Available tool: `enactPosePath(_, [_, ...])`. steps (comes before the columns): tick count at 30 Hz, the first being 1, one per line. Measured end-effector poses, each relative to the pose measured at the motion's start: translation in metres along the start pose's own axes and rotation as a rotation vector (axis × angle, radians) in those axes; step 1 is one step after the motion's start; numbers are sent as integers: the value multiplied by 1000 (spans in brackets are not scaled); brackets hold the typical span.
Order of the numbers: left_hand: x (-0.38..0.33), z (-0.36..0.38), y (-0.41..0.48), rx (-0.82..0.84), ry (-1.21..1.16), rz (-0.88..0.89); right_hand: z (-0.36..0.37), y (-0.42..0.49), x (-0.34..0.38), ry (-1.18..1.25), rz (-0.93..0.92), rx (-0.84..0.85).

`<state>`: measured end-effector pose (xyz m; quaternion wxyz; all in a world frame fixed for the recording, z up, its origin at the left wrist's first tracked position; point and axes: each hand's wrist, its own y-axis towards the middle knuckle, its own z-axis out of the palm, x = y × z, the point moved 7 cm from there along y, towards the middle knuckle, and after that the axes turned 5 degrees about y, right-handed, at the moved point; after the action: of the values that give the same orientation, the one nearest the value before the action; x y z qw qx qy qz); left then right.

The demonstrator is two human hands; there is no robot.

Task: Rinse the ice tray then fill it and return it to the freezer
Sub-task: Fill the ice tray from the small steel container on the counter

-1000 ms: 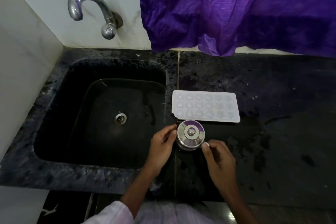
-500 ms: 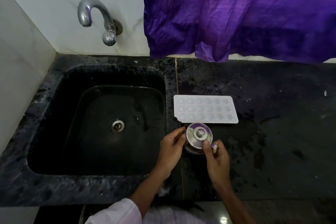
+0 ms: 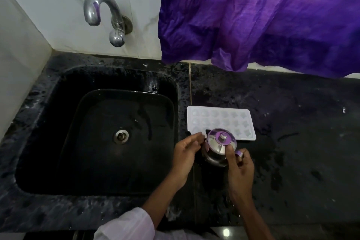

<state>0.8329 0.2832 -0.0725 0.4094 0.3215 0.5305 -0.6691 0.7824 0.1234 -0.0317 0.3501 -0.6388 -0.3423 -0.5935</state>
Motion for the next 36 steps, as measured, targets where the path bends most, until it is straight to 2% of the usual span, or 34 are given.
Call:
enactPosePath(3, [4,10,-1,-143,39,-7,3,3,8,0,-21,5])
enactPosePath(7, [-3,26,-8,-121,129,89,-4,9,5,48,23,-33])
enactPosePath(11, [-7,28,-2,-93,116,73,-10,15,3,70,54,-40])
enactPosePath(24, [1,11,5,-80,72,55,1,23,12,7,-14,39])
enactPosePath(36, [23,-39,13,-230,3,1,13,29,29,-99,-10,68])
